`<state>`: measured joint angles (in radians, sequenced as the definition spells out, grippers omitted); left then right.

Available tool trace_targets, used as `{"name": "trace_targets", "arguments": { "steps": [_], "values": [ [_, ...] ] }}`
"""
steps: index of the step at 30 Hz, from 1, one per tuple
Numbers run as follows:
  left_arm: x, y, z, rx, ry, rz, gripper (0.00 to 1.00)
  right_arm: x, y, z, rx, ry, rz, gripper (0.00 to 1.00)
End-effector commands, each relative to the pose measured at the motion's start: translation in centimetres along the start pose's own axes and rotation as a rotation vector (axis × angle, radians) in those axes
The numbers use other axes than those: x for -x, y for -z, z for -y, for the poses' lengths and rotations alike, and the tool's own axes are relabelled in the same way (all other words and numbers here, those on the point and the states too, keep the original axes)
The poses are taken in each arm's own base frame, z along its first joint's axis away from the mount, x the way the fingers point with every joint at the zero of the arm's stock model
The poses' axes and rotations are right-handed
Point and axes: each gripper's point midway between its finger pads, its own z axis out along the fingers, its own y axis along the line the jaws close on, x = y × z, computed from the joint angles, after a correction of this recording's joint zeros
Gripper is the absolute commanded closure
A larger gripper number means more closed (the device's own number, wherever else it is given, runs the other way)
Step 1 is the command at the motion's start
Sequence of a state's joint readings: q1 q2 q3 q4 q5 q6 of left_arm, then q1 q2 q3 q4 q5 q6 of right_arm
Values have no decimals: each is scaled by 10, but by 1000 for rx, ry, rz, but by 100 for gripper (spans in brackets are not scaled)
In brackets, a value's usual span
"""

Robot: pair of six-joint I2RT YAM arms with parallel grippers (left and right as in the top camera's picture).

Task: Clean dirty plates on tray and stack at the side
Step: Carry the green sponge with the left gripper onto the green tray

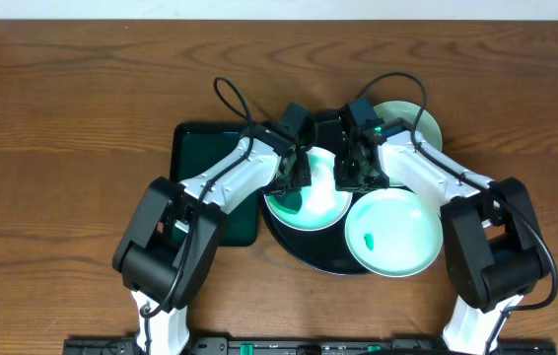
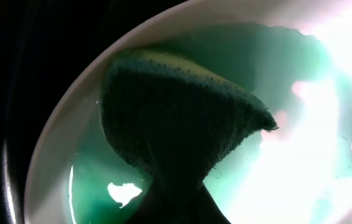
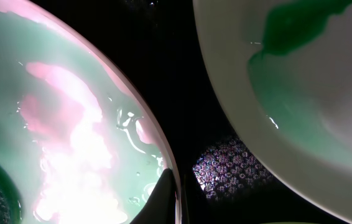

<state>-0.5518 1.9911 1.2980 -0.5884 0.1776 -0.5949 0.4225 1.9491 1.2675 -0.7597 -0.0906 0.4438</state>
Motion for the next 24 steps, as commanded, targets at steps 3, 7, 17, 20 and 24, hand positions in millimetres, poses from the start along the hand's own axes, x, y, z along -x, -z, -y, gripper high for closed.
{"name": "trace_targets", "arguments": {
  "steps": [3,7,17,20,24],
  "values": [
    [-48,-45,31,-181,-82,-230,93,-4,-3,-9,33,7,-13,99],
    [-58,-35,55,-330,-135,-292,93,-4,-3,-9,33,7,-13,99],
    [-23,34,69,-418,-160,-124,93,-4,-3,-9,33,7,-13,99],
    [-4,69,56,-385,-149,-13,93,-4,-3,-9,33,7,-13,99],
    [17,105,22,-259,-103,135,93,-4,-3,-9,33,7,-13,99]
  ]
}}
